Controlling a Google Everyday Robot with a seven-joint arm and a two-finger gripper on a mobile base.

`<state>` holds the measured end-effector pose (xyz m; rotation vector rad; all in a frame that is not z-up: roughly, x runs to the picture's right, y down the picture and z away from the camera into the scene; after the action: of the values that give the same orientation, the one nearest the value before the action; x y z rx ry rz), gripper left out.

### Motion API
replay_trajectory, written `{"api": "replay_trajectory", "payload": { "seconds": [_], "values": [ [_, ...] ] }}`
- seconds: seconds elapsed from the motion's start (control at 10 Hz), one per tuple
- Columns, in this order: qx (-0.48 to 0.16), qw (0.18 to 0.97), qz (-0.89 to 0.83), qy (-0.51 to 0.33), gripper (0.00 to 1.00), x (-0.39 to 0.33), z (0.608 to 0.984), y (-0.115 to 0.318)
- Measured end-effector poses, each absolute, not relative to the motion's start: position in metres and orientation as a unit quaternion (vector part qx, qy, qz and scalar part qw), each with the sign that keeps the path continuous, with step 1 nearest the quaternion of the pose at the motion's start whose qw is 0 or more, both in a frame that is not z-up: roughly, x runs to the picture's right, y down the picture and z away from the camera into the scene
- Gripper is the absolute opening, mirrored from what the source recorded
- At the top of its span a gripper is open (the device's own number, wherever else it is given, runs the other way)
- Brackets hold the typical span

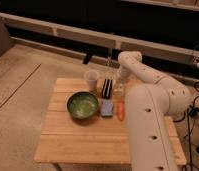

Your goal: Place the bottle in the ceramic bowl

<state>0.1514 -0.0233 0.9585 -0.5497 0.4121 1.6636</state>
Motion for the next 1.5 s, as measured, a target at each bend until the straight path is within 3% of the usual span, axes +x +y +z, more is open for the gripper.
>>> {"api": "replay_trajectory", "payload": {
  "seconds": [0.5,1.0,1.3,1.5],
  "values": [
    [-0.172,0.703,0.684,0.089,0.0,0.1,0.889,-0.088],
    [-0.179,0.791,0.584,0.033,0.0,-0.005,0.834,-0.052],
    [-0.202,0.807,0.553,0.035,0.0,-0.031,0.823,-0.016],
    [-0.203,0.808,0.552,0.035,0.0,-0.031,0.823,-0.015]
  ]
}}
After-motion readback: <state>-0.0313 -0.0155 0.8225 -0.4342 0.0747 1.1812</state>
